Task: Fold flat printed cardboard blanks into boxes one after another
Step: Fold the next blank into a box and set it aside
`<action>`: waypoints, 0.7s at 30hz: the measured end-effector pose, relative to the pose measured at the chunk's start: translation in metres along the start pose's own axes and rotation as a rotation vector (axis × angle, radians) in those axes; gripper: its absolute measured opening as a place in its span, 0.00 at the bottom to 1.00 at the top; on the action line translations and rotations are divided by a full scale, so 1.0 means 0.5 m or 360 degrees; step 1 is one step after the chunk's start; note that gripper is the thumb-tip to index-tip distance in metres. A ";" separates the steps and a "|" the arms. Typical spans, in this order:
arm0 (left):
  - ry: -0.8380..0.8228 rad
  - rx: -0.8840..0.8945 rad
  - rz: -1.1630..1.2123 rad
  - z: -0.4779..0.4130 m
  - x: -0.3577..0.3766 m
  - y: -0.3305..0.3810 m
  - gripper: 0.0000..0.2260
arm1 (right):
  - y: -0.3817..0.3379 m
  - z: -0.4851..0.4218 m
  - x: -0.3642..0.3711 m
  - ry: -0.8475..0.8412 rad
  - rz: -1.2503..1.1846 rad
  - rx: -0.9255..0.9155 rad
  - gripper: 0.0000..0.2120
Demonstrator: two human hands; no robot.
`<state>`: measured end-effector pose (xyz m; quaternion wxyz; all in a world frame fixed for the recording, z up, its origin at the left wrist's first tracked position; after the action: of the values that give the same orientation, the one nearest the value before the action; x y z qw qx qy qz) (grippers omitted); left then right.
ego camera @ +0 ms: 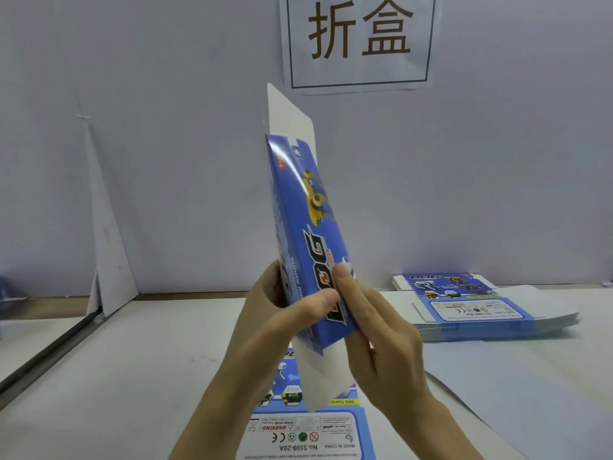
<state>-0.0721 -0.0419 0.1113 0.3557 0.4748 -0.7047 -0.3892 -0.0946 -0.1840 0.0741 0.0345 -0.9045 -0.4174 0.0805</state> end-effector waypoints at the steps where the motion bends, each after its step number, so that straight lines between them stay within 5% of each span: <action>1: -0.0002 0.0018 -0.0002 -0.005 -0.012 0.002 0.22 | 0.000 -0.006 -0.008 -0.0117 -0.0072 0.0024 0.21; 5: -0.0009 0.0001 0.0112 -0.021 -0.055 -0.003 0.29 | 0.019 -0.052 -0.045 -0.0192 -0.0595 0.0798 0.33; 8: -0.0085 -0.0103 0.0142 -0.022 -0.051 -0.021 0.33 | 0.023 -0.074 -0.063 -0.0256 -0.0857 0.1546 0.63; 9: -0.0112 -0.0124 0.0062 -0.021 -0.042 -0.026 0.35 | 0.025 -0.074 -0.063 -0.0320 -0.0871 0.1601 0.60; 12: -0.0119 -0.0188 -0.0144 -0.014 -0.013 -0.034 0.38 | 0.018 -0.074 -0.071 -0.0310 -0.0824 0.1630 0.30; 16: 0.0080 -0.0098 -0.0212 -0.016 -0.022 -0.031 0.34 | 0.037 -0.072 -0.082 -0.0003 -0.0767 0.1709 0.26; 21: 0.0409 -0.0152 -0.0089 -0.026 -0.051 -0.043 0.14 | 0.043 -0.061 -0.070 0.0275 -0.0685 0.1716 0.11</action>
<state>-0.0446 -0.0259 0.0945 0.4542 0.5228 -0.6205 -0.3679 -0.0956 -0.2243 0.1054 0.5391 -0.6574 -0.4875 0.1987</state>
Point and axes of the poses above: each hand's wrist, its own z-axis away from the middle knuckle, its own x-axis out of the palm, y = z × x, the point moved 1 cm from there along -z, towards the middle knuckle, and after that the axes turned 9 degrees about y, right-handed, at the moved point
